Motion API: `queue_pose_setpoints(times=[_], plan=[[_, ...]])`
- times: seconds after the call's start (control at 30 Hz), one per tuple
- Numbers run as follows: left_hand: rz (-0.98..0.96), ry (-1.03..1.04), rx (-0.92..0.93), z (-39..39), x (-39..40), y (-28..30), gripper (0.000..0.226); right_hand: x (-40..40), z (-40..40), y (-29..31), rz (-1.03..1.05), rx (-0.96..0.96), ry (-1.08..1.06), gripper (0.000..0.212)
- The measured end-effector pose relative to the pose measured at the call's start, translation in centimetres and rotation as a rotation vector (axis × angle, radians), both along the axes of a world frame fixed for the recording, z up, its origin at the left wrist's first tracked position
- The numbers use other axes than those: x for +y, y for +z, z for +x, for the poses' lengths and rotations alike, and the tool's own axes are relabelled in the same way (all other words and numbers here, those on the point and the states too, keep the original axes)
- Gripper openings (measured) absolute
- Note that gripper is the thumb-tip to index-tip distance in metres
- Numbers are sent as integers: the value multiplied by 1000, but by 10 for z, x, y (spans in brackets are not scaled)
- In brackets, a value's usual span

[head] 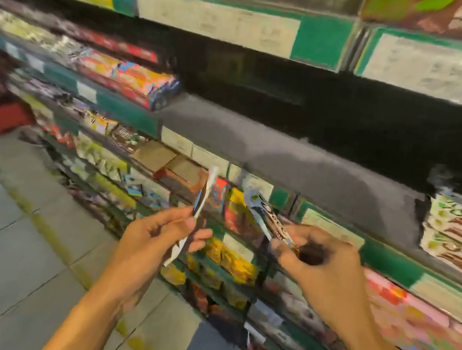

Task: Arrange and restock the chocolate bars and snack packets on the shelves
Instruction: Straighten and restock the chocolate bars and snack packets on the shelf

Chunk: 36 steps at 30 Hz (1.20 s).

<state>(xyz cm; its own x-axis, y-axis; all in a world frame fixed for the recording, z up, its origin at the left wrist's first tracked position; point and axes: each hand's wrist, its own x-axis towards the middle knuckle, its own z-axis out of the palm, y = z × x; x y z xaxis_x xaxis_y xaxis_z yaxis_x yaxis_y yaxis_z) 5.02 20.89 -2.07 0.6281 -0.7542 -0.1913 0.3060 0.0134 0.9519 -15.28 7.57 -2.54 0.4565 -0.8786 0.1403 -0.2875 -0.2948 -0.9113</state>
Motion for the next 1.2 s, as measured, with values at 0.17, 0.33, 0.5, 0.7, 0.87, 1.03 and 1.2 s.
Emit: queue_pose_setpoints(times=[0.17, 0.33, 0.5, 0.7, 0.87, 1.03, 1.2], plan=[[56, 205, 89, 78, 91, -29, 37, 56, 100, -38, 180, 21, 124, 14], [140, 435, 29, 156, 164, -47, 30, 98, 210, -56, 225, 36, 258, 15], [214, 557, -5, 218, 205, -56, 18, 117, 304, -63, 195, 31, 406, 15], [221, 579, 39, 292, 217, -68, 48, 112, 409, -78, 333, 62, 510, 39], [253, 682, 28, 371, 202, -72, 32, 97, 504, -82, 336, 66, 549, 10], [278, 714, -37, 457, 181, -48, 36, 75, 604, -54, 267, 11, 607, 10], [289, 671, -103, 537, 157, -34, 46, 56, 680, -42, 276, -61, 639, 20]])
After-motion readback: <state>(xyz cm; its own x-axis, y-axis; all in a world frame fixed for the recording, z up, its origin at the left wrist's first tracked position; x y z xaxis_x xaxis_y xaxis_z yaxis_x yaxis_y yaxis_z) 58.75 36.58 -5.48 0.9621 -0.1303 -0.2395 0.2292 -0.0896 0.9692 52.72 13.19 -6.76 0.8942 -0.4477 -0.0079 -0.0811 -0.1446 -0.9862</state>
